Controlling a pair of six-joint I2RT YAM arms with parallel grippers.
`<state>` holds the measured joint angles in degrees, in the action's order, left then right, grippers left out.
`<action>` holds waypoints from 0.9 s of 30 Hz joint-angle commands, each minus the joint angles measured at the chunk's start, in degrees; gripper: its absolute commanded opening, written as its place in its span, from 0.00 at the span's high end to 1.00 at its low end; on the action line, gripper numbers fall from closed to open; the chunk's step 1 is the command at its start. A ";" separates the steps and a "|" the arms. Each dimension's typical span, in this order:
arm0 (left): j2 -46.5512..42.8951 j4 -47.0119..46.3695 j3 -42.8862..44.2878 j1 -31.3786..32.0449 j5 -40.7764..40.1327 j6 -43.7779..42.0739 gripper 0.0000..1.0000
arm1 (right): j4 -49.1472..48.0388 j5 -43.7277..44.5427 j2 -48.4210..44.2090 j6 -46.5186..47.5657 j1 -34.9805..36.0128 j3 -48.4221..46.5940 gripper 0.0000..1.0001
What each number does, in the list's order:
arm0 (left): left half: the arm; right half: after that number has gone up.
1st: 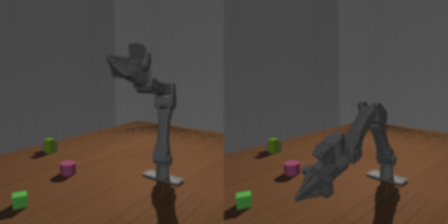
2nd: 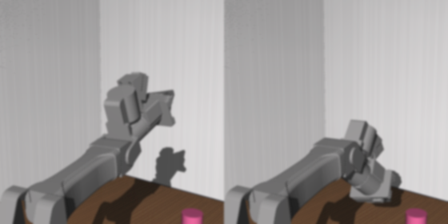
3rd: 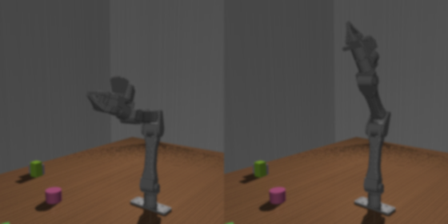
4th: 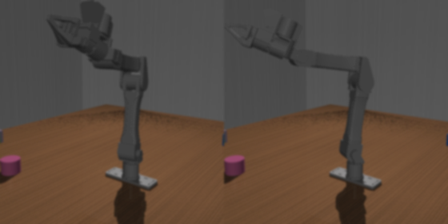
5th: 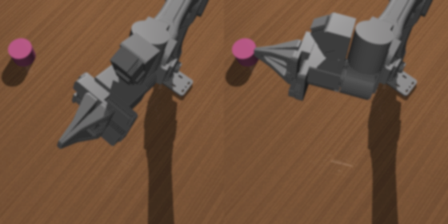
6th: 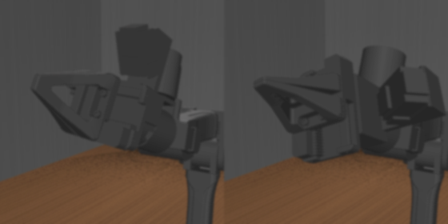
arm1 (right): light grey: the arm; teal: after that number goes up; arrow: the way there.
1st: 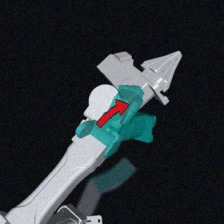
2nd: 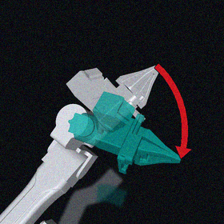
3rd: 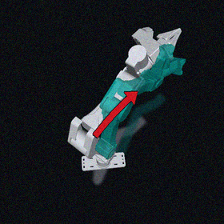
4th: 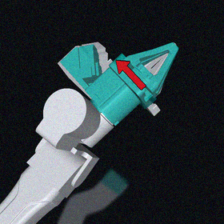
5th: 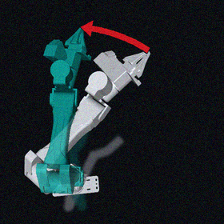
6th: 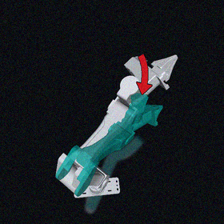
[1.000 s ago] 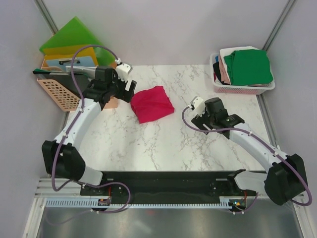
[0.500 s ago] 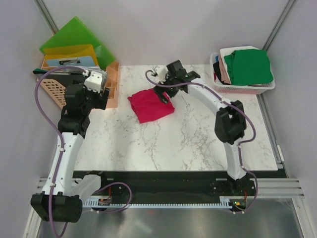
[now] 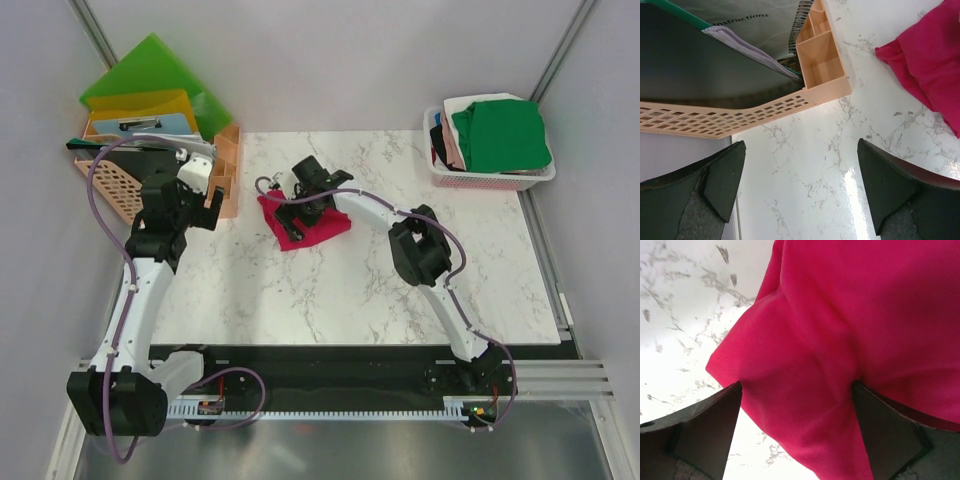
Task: Fold and stack the t-shirts
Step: Smooth out wrinkles on the folded tshirt
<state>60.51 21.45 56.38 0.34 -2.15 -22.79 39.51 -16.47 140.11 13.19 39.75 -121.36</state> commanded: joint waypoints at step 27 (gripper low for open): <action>0.75 -0.79 -1.18 -0.25 4.26 2.22 0.00 | -16.83 0.20 -36.92 -1.51 9.29 52.80 0.02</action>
<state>61.39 22.61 55.79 0.34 0.62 -21.58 24.23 -20.80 107.63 10.55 48.47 -70.76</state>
